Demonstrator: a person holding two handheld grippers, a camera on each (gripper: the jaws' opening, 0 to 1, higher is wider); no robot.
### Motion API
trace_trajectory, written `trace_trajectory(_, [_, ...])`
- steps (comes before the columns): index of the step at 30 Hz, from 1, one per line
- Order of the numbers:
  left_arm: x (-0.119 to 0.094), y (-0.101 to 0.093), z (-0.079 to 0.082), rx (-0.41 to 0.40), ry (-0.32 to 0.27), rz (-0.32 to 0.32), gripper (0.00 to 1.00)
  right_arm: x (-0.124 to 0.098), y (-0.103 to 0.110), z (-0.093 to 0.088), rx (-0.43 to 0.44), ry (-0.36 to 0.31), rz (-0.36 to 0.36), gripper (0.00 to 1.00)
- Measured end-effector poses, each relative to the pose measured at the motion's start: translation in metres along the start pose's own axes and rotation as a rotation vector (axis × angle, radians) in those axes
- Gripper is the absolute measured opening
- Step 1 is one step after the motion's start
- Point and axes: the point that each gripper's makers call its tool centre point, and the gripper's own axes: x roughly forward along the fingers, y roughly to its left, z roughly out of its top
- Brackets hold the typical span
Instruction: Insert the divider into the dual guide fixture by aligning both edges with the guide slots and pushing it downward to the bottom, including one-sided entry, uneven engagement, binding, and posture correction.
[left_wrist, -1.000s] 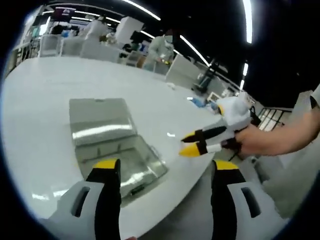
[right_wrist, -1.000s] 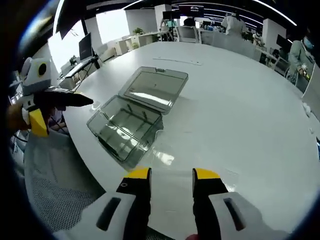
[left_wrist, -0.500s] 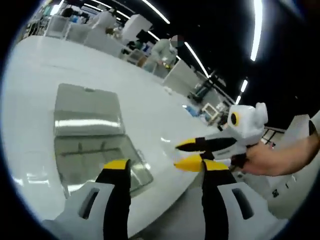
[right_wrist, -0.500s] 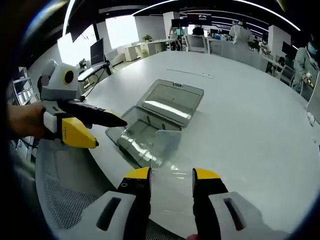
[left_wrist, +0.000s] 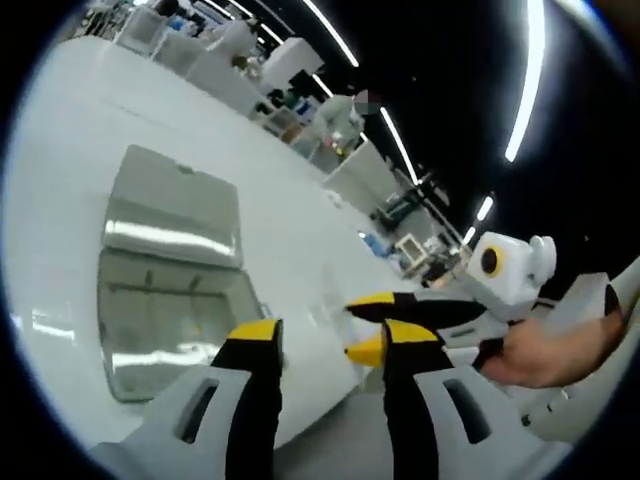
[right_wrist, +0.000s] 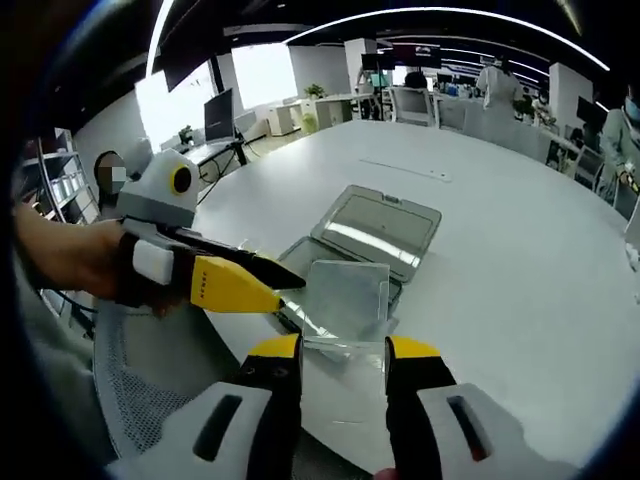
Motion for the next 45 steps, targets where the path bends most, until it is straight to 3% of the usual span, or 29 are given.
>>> trace_trajectory(15, [-0.003,-0.007,0.008,-0.088,-0.070,-0.037,0.21,-0.004,0.018,0.011,-0.021,-0.032,0.036,0.28])
trace_trajectory(35, [-0.006,-0.010,0.007,-0.143,-0.089,-0.041,0.05,-0.007,0.031,0.018,-0.036,-0.050,0.051,0.28])
trace_trajectory(45, [-0.005,-0.012,0.007,-0.179,-0.088,-0.050,0.03,-0.008,0.031,0.019,-0.034,-0.054,0.047,0.28])
